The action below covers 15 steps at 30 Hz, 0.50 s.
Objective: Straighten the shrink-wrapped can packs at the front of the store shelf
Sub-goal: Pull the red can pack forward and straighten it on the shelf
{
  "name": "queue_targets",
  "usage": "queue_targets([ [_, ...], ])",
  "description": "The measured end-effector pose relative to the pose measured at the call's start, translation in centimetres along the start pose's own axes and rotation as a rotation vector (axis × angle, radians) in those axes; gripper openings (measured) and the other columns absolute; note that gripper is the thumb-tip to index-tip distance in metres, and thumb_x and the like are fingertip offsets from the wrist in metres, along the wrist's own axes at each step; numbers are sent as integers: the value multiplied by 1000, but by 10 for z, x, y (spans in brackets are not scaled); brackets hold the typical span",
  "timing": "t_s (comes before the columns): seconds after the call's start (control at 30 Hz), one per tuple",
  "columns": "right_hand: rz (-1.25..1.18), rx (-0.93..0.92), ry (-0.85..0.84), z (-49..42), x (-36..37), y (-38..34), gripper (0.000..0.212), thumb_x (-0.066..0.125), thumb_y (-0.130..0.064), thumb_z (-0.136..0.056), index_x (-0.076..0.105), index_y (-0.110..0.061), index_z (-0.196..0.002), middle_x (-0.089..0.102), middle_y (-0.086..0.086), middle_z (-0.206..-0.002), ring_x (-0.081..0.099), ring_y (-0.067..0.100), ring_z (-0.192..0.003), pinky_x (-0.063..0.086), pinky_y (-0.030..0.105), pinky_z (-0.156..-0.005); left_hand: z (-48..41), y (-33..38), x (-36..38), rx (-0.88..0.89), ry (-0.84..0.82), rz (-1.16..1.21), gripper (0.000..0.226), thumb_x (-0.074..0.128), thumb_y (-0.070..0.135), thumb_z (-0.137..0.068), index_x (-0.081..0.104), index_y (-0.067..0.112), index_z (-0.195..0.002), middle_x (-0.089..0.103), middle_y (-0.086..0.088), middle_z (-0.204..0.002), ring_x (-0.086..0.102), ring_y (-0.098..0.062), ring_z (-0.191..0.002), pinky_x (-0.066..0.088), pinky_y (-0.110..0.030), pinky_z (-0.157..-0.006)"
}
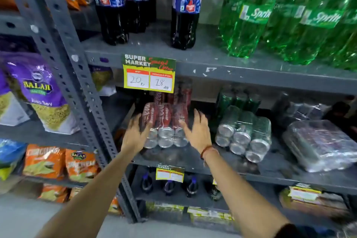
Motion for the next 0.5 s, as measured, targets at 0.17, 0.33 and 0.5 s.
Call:
queue_targets([
  [0.17, -467, 530, -366, -22, 24, 8, 108, 55, -77, -69, 22, -12, -149, 32, 15, -154, 38, 36, -137, 34, 48, -112, -30, 12, 17, -282, -144, 336, 33, 63, 48, -83, 48, 25, -102, 58, 4, -105, 57, -10, -77, 40, -26, -77],
  [0.33, -601, 564, -345, -15, 36, 23, 95, 58, -76, -66, 43, -13, -137, 53, 11, -136, 54, 29, -120, 45, 50, -104, -20, -3, 25, -257, -70, 428, 54, 65, 51, -79, 51, 23, -123, 59, 8, -107, 56, -14, -94, 37, -29, -86],
  [0.5, -702, 342, -314, 6, 36, 31, 58, 58, -56, -84, 51, -23, -130, 63, -3, -124, 59, 12, -113, 38, 45, -111, 1, -11, 22, -75, -68, 481, 58, 65, 47, -81, 48, 24, -131, 64, 11, -112, 61, -9, -107, 45, -24, -88],
])
Point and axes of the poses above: each hand's wrist, its own z-axis away from the middle knuckle, its own x-axis out of the palm, y = z × x, the point moved 2 cm from there along -z, towards the middle knuckle
